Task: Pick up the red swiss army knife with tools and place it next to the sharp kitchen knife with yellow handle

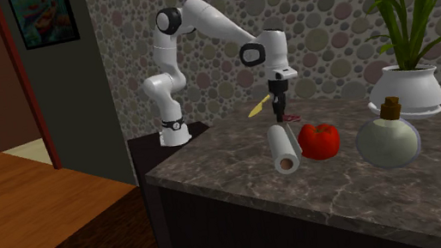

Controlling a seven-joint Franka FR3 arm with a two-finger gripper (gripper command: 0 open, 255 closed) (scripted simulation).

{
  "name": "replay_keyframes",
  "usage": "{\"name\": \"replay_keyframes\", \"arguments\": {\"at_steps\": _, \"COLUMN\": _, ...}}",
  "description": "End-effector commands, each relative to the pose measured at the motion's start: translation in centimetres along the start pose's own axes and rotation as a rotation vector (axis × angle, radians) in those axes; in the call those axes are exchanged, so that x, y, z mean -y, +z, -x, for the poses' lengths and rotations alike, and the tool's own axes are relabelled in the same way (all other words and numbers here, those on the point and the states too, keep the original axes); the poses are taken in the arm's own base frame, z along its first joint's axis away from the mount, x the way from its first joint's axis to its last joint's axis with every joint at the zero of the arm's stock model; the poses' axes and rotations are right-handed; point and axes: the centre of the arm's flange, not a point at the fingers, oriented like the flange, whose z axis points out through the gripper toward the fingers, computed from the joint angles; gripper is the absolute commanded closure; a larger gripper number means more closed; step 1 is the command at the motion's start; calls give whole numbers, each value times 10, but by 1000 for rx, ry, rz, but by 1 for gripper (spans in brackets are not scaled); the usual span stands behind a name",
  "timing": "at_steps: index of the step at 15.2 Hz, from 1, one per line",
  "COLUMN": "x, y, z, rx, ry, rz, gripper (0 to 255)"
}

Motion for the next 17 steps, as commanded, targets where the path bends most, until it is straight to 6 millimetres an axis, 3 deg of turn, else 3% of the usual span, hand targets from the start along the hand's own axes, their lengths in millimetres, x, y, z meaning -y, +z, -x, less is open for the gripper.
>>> {"name": "replay_keyframes", "arguments": {"at_steps": 1, "x": -1, "y": 3, "z": 1, "rx": -1, "ry": 0, "rz": 0, "gripper": 255}}
{"name": "replay_keyframes", "arguments": {"at_steps": 7, "x": -1, "y": 3, "z": 1, "rx": -1, "ry": 0, "rz": 0, "gripper": 255}}
{"name": "replay_keyframes", "arguments": {"at_steps": 8, "x": -1, "y": 3, "z": 1, "rx": -1, "ry": 0, "rz": 0, "gripper": 0}}
{"name": "replay_keyframes", "arguments": {"at_steps": 13, "x": -1, "y": 3, "z": 1, "rx": -1, "ry": 0, "rz": 0, "gripper": 0}}
{"name": "replay_keyframes", "arguments": {"at_steps": 17, "x": -1, "y": -47, "z": 1, "rx": -1, "ry": 0, "rz": 0, "gripper": 0}}
